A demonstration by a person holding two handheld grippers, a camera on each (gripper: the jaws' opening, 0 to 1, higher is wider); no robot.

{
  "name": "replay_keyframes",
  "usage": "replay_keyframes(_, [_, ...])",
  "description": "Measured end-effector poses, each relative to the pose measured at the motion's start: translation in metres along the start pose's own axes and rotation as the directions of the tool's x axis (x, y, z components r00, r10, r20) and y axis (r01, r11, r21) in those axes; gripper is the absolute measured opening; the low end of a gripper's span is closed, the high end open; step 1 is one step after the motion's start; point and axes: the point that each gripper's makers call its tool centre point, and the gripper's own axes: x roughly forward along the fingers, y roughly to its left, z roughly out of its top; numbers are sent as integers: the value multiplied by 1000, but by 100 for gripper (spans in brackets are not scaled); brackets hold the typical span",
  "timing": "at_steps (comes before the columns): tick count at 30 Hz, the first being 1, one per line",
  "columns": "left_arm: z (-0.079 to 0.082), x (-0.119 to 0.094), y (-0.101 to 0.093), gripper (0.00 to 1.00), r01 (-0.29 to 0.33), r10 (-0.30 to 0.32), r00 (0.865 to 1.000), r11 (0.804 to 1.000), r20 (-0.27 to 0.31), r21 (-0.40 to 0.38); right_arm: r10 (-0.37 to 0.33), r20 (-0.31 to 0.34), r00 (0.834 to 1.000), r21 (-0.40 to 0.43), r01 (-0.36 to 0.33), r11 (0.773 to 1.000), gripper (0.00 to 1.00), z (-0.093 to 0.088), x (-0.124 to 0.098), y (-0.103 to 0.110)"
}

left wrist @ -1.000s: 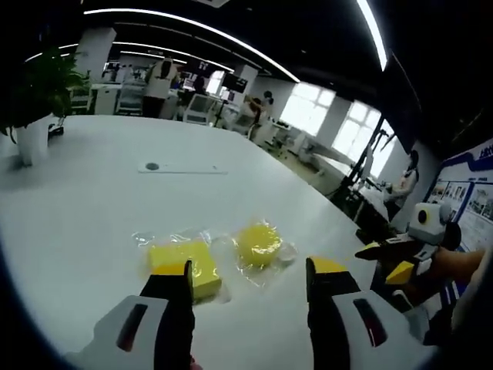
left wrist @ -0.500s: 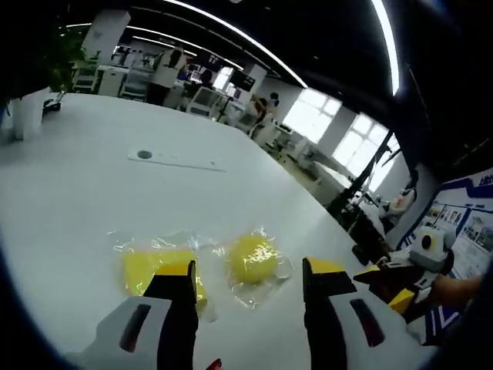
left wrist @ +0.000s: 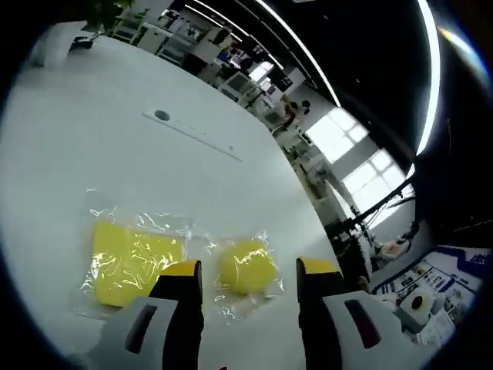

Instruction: Compare the silicone blocks by pressing each to a similar depth, holding the contact briefly, and releasing to observe deformation and rebound differences across the visible hardness samples.

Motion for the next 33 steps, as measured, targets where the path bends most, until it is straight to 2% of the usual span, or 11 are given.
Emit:
replay_keyframes(4, [0,14,4,48,-39,39,999,993,-2,-115,-1,-4,1000,1,1,1000,48,-2,1,-1])
replay_keyframes(7, [8,23,11,48,-78,92,995,967,48,-242,-1,-4,1000,0,1,1000,48,-2,2,-2])
replay_keyframes(9, [7,28,15,51,-100,122,992,935,45,-340,-1,-3,1000,2,1,1000,48,-2,2,-3])
replay_keyframes(11, [6,30,21,52,-139,162,986,913,29,-383,2,2,1000,7,-2,1000,47,-2,2,-3])
replay_keyframes(12, [8,31,22,52,-138,166,985,913,40,-384,4,4,1000,9,-4,1000,47,-1,2,-3])
replay_keyframes(18, [2,44,22,49,-151,189,982,818,11,-556,-7,5,1000,9,7,1000,48,-2,2,-10])
replay_keyframes(21, [-3,51,26,46,-179,217,976,781,-10,-598,-14,19,1000,7,14,1000,48,1,2,-14])
replay_keyframes(25, [-4,59,34,44,-202,242,970,753,-22,-626,-17,29,999,16,16,1000,48,3,2,-16])
replay_keyframes(29, [-1,71,44,47,-199,234,972,741,-31,-641,-19,21,1000,12,18,1000,47,0,0,-17])
replay_keyframes(30, [-1,73,46,47,-195,239,971,717,-27,-669,-27,20,999,12,27,1000,48,-1,0,-19])
replay_keyframes(33, [-2,75,49,45,-200,247,969,706,-29,-680,-31,15,999,21,31,999,48,-4,-1,-22])
